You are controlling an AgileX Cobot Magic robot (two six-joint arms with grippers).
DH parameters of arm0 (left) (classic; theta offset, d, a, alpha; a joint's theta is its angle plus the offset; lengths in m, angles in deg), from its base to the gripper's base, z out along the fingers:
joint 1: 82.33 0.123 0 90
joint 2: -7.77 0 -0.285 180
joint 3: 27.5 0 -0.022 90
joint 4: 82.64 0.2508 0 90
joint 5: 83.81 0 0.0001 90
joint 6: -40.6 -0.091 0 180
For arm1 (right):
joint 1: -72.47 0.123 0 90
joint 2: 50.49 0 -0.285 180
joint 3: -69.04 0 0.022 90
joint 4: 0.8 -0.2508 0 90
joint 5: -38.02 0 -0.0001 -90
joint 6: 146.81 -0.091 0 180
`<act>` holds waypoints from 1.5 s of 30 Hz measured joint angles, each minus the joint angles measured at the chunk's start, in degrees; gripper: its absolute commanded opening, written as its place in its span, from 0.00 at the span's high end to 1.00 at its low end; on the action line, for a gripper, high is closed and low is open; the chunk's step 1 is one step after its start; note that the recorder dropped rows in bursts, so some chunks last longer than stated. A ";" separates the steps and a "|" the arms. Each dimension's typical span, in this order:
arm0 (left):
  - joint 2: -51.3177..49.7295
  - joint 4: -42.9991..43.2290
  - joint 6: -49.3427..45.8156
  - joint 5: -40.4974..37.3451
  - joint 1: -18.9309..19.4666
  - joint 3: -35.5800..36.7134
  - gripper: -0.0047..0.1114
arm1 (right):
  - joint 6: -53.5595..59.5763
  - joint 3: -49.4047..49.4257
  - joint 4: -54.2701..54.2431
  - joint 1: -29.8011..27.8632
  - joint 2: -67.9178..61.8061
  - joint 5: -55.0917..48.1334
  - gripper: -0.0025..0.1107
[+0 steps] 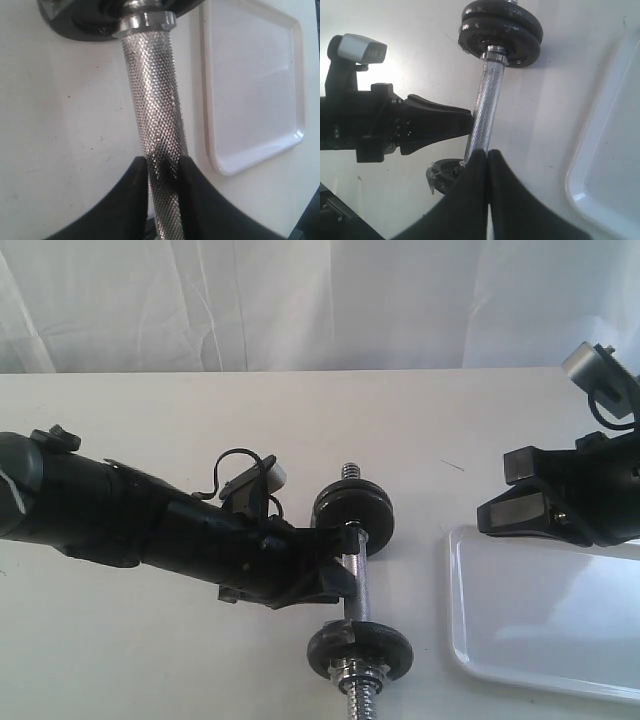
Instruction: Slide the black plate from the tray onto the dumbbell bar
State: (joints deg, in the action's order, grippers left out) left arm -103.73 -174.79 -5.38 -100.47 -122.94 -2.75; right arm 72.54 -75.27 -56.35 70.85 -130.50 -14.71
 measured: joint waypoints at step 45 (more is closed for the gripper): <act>41.69 72.18 44.94 -11.06 7.18 0.98 0.96 | 7.74 0.11 1.04 0.00 22.16 5.50 0.98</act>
State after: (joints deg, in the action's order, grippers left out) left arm -62.04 -102.60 39.55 -111.53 -115.76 -1.77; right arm 80.28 -75.16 -55.30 70.85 -108.35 -9.21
